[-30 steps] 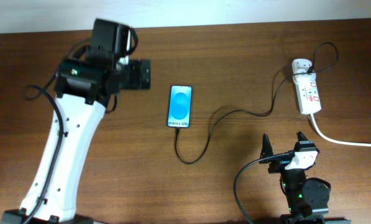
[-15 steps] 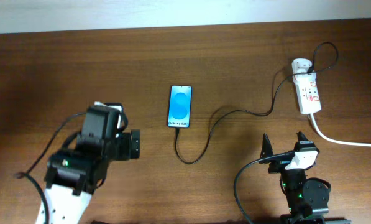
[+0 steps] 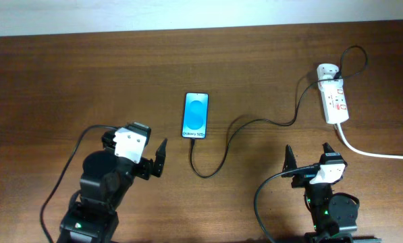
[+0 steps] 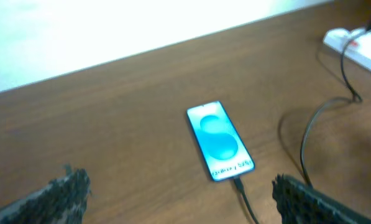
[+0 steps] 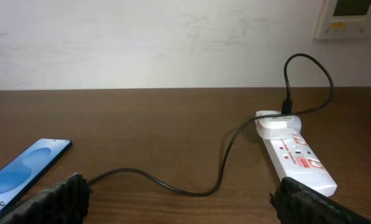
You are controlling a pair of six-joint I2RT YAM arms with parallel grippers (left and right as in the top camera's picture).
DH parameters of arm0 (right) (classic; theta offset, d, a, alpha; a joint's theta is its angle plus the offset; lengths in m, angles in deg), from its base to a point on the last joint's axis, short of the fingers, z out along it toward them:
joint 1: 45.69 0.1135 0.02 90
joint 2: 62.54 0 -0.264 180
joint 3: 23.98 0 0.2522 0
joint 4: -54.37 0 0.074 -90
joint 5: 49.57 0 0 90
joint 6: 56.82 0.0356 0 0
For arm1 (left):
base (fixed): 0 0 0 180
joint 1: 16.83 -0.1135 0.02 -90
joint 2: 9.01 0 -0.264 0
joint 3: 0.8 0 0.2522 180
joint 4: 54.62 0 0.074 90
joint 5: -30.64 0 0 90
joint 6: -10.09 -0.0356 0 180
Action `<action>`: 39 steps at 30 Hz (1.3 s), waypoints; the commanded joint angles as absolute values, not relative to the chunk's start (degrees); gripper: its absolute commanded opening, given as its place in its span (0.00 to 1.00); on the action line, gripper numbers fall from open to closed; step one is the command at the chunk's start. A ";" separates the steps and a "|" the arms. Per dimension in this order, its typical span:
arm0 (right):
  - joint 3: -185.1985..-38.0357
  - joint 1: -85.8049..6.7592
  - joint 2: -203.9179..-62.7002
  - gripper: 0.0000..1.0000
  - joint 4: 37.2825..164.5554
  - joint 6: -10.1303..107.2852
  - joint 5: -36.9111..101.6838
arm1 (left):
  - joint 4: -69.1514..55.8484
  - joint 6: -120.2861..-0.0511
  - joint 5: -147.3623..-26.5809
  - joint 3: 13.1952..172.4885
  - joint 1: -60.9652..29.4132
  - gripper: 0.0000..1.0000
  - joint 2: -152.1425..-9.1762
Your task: Plug charger to phone and switch on socket
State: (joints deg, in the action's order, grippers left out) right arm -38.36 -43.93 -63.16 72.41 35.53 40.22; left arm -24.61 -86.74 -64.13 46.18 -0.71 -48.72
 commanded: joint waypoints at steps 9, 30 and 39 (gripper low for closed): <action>-38.06 -43.60 -62.74 0.98 72.78 35.09 40.53 | -43.38 -88.48 -67.76 24.04 -2.02 0.99 -29.09; -38.06 -43.60 -62.74 0.98 72.80 35.09 40.53 | -44.58 -76.40 -60.83 13.48 -11.55 0.99 -9.29; -38.06 -43.60 -62.74 0.98 72.80 35.11 40.53 | -36.21 -75.30 -61.03 13.48 -17.93 0.99 -9.29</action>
State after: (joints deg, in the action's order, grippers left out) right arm -38.36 -43.93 -63.16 72.41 35.46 40.22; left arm -36.74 -75.68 -61.44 13.61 -16.92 -9.74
